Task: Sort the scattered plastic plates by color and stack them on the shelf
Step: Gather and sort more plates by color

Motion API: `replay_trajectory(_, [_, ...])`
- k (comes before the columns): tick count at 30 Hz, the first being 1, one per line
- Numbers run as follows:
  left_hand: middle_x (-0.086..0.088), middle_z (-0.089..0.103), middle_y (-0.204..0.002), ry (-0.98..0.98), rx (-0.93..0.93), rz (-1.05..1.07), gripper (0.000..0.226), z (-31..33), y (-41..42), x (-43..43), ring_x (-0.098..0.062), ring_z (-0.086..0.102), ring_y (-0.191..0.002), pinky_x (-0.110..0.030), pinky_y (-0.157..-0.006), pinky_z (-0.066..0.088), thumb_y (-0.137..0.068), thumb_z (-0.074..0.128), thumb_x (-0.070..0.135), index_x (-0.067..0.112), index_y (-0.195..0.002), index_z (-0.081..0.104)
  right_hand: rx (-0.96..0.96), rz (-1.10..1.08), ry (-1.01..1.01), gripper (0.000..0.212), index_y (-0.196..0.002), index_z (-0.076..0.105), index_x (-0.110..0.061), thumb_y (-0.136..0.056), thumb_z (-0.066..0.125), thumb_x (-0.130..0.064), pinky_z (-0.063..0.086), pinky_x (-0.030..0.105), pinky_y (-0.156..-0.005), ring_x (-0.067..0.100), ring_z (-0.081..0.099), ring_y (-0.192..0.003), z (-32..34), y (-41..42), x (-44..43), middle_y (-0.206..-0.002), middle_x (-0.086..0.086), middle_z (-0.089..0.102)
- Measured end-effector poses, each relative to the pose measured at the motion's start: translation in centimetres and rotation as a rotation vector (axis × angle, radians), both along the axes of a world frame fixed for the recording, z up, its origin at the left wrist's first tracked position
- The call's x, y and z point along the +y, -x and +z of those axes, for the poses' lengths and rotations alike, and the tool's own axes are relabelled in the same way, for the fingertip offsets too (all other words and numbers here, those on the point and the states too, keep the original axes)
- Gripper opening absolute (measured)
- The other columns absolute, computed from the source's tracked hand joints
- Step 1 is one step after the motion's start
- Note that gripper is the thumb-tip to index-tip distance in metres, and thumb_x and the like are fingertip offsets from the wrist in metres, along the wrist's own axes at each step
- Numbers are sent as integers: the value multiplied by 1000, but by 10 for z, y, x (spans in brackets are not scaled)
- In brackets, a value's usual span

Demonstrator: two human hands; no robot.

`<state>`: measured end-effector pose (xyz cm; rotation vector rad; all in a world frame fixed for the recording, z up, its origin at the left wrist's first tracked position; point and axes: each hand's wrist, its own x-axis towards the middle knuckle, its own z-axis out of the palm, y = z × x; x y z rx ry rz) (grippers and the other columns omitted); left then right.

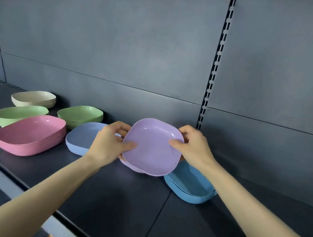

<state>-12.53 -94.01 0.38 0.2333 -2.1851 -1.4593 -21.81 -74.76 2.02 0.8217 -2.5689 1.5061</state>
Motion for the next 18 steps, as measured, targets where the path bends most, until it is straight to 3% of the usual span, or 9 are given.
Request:
replay_trajectory(4, [-6, 64, -82, 155, -18, -12, 31, -1, 28, -32, -28, 62, -66, -37, -53, 57, -72, 75, 1, 19, -93, 61, -12, -69, -56, 12, -90, 57, -9, -81, 64, -7, 54, 28, -49, 18, 62, -56, -5, 16, -24, -84, 7, 67])
replay_trajectory(6, [-5, 64, -77, 218, -28, -59, 35, 1, 43, -45, -26, 62, -65, -37, -53, 57, -70, 76, -1, 21, -93, 59, -25, -106, -90, 10, -87, 58, -9, -81, 65, -5, 46, 21, -43, 10, 58, -43, -7, 24, -33, -76, 7, 65])
replay_trajectory(9, [0, 65, -72, 360, -73, -146, 37, 2, 64, -62, -10, 59, -57, -21, -54, 53, -69, 76, 0, 20, -97, 62, -35, -161, -191, 10, -83, 59, -10, -80, 67, -4, 39, 13, -39, 5, 51, -33, -8, 33, -42, -67, 6, 63])
replay_trajectory(12, [5, 64, -68, 490, -117, -227, 33, 0, 81, -76, -2, 53, -51, -10, -56, 43, -66, 77, 4, 19, -93, 65, -13, -239, -321, 12, -81, 61, -13, -76, 70, -7, 43, 17, -45, 10, 53, -44, -11, 37, -48, -60, 3, 60])
replay_trajectory(18, [9, 62, -74, 668, -187, -318, 33, -6, 96, -88, -13, 54, -68, -24, -67, 43, -68, 77, 15, 19, -99, 66, 9, -338, -496, 11, -80, 66, -21, -74, 74, -17, 48, 27, -69, 14, 56, -65, -15, 37, -55, -63, -5, 61])
